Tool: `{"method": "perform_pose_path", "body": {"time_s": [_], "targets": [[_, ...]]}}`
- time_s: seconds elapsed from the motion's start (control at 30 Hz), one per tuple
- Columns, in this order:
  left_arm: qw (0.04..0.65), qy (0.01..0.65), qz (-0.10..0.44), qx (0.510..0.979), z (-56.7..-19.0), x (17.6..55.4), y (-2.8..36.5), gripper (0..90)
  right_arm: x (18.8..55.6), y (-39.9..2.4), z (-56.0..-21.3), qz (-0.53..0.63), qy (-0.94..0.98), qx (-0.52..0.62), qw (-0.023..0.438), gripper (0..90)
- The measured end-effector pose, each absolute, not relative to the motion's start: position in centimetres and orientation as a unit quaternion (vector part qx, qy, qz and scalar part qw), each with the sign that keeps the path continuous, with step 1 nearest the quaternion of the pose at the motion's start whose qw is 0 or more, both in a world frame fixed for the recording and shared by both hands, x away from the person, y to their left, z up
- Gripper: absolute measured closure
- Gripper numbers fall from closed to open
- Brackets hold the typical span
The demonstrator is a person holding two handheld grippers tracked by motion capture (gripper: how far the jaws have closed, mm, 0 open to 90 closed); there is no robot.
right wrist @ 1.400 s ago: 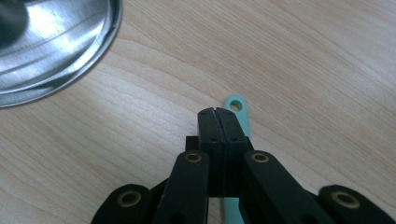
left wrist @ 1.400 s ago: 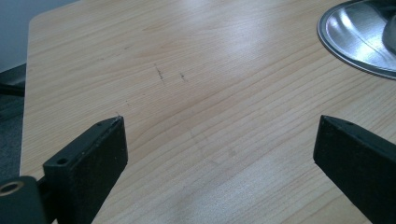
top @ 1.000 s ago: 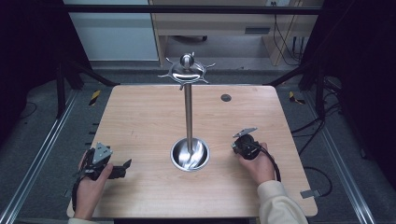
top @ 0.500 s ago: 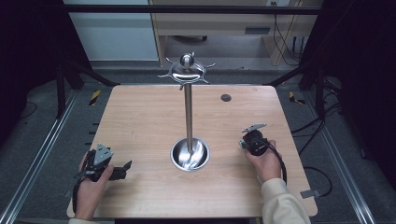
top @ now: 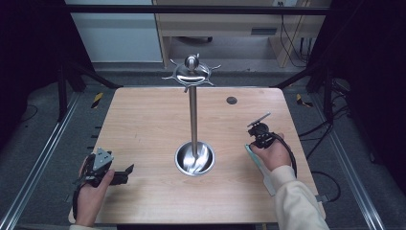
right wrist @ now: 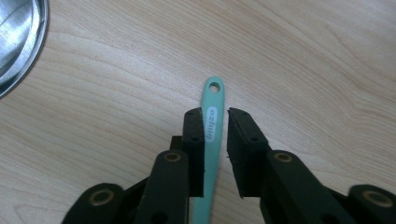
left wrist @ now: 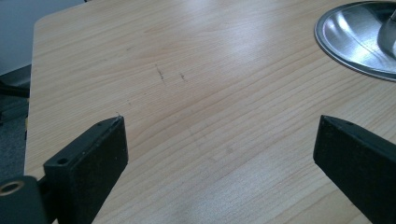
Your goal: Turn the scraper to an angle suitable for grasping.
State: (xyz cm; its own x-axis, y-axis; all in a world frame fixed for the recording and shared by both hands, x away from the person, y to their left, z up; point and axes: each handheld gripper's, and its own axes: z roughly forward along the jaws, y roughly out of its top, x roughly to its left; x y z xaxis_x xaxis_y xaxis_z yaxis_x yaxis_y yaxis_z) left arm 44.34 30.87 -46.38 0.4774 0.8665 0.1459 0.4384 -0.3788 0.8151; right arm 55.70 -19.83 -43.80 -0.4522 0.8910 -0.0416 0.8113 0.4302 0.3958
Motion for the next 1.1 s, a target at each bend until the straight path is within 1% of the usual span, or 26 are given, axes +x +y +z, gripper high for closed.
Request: {"method": "perform_pose_path", "body": {"time_s": [0.1,0.27,0.47,1.1], "targets": [[0.368,0.42,0.292,0.776,-46.4,44.4,30.8,2.9,56.2,-19.4,-44.1,0.148,0.838,0.512,0.116,70.9],[0.364,0.42,0.293,0.778,-46.4,44.4,30.9,2.9,56.9,-19.2,-45.0,0.129,0.836,0.523,0.109,68.7],[0.364,0.42,0.293,0.779,-46.4,44.4,30.9,2.9,57.2,-19.0,-45.8,0.123,0.834,0.528,0.099,68.7],[0.365,0.419,0.293,0.778,-46.4,44.4,30.8,2.9,57.7,-19.1,-46.6,0.108,0.827,0.545,0.087,70.8]]}}
